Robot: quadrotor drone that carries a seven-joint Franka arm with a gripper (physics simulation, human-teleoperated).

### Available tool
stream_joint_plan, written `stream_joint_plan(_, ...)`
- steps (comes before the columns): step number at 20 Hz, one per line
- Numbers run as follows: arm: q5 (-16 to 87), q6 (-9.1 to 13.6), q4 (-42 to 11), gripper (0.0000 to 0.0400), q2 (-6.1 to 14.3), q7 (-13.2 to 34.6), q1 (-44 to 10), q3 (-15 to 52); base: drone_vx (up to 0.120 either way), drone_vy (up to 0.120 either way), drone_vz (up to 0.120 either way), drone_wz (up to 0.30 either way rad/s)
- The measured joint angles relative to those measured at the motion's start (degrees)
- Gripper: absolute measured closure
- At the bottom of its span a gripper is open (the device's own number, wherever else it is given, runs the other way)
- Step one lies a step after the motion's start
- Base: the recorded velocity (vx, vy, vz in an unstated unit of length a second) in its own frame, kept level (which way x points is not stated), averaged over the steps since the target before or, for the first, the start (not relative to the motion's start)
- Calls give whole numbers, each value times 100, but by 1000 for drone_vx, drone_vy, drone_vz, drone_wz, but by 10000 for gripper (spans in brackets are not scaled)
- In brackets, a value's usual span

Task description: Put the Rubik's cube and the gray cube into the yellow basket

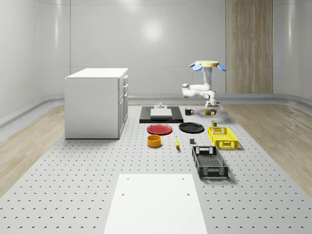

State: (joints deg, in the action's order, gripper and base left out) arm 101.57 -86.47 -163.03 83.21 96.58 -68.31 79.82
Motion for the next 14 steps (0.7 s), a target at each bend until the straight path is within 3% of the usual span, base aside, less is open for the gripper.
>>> stream_joint_plan(14,-77,-170,7,75,183,29,-35,25,120,0,0,0)
